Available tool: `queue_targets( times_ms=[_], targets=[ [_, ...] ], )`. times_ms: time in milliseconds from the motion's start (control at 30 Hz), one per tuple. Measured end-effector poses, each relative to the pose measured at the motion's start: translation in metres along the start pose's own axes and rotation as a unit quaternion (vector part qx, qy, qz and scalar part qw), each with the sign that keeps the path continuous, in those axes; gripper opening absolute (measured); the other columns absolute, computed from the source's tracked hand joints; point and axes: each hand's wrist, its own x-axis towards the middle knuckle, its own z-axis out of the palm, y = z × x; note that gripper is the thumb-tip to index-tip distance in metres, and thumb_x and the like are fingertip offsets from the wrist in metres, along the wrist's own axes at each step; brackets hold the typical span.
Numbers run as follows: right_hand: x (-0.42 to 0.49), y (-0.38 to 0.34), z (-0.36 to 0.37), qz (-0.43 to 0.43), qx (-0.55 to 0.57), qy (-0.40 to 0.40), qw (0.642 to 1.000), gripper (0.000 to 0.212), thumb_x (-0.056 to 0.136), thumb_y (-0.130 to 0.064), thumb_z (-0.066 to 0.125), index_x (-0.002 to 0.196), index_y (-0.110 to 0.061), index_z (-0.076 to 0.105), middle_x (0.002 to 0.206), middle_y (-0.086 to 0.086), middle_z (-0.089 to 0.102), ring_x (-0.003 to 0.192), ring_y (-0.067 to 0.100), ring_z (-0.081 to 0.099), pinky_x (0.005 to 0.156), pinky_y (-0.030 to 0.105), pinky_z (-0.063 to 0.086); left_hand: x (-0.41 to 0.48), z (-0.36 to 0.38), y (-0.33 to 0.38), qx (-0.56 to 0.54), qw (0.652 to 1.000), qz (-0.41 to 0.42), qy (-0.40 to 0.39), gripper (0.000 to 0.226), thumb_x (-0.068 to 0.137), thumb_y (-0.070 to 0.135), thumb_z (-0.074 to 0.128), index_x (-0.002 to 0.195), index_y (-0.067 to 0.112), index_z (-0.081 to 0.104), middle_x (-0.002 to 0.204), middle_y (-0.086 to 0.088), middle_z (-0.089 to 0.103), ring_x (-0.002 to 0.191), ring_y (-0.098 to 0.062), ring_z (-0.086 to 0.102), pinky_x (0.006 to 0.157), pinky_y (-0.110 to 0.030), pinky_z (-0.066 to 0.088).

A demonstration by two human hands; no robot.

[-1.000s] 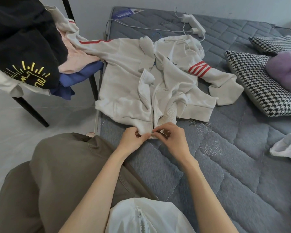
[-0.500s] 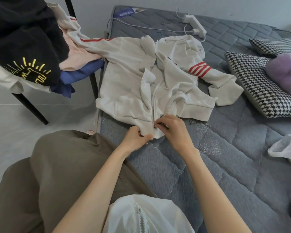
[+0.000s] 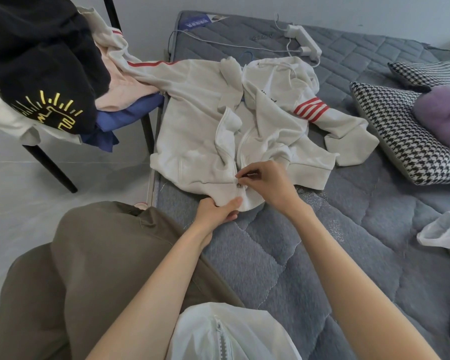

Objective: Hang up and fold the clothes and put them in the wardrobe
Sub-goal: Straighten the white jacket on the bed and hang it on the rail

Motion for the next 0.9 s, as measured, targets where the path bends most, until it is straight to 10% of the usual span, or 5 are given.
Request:
queue_targets(
  times_ms=[333, 467, 533, 667, 900],
  targets=[
    [0.058, -0.011, -0.021, 0.019, -0.05, 0.081, 0.995, 0.013, 0.087, -0.002, 0.066, 0.096, -0.006, 0.075, 0.095, 0.007, 0.073, 0.089, 0.015, 0.068, 0.085, 0.021, 0.051, -0.003, -0.011, 0.001, 0.102, 0.994, 0.001, 0.028, 0.017, 0.082, 0.022, 0.075, 0.082, 0.007, 0.069, 0.074, -0.006, 0.07, 0.062, -0.01, 0.066, 0.062, -0.025, 0.059],
    [0.06, -0.008, -0.023, 0.039, 0.0, 0.062, 0.997, 0.011, 0.085, -0.003, 0.067, 0.092, -0.006, 0.074, 0.087, 0.006, 0.073, 0.079, 0.01, 0.067, 0.077, 0.013, 0.049, -0.01, -0.023, 0.017, 0.552, 0.822, 0.12, 0.076, 0.055, 0.082, 0.063, 0.057, 0.057, 0.016, 0.069, 0.052, 0.01, 0.066, 0.055, -0.004, 0.06, 0.06, -0.025, 0.05],
    [0.061, -0.003, -0.025, 0.052, 0.038, 0.062, 0.996, 0.009, 0.083, -0.002, 0.069, 0.089, -0.007, 0.074, 0.076, 0.004, 0.071, 0.067, 0.0, 0.064, 0.067, 0.005, 0.045, -0.014, -0.026, 0.032, 0.591, 0.771, 0.18, 0.157, 0.067, 0.077, 0.073, 0.053, 0.04, 0.017, 0.053, 0.04, 0.01, 0.053, 0.043, -0.005, 0.049, 0.05, -0.024, 0.041],
    [0.063, 0.004, -0.025, 0.05, 0.079, 0.038, 0.995, 0.008, 0.081, -0.002, 0.071, 0.085, -0.009, 0.074, 0.068, -0.002, 0.07, 0.061, -0.004, 0.064, 0.063, 0.004, 0.045, -0.005, -0.01, 0.053, 0.479, 0.803, 0.286, 0.211, 0.048, 0.075, 0.065, 0.06, 0.057, 0.024, 0.044, 0.054, 0.013, 0.047, 0.053, -0.005, 0.046, 0.049, -0.026, 0.032],
    [0.08, 0.009, -0.04, 0.049, 0.058, -0.068, 0.995, 0.006, 0.078, -0.005, 0.076, 0.083, -0.008, 0.076, 0.069, 0.003, 0.072, 0.058, 0.003, 0.064, 0.061, 0.012, 0.05, 0.038, 0.025, 0.041, 0.59, 0.773, 0.204, 0.118, 0.048, 0.089, 0.064, 0.042, 0.083, 0.017, 0.048, 0.085, 0.0, 0.061, 0.08, -0.024, 0.058, 0.07, -0.035, 0.043]
  ],
)
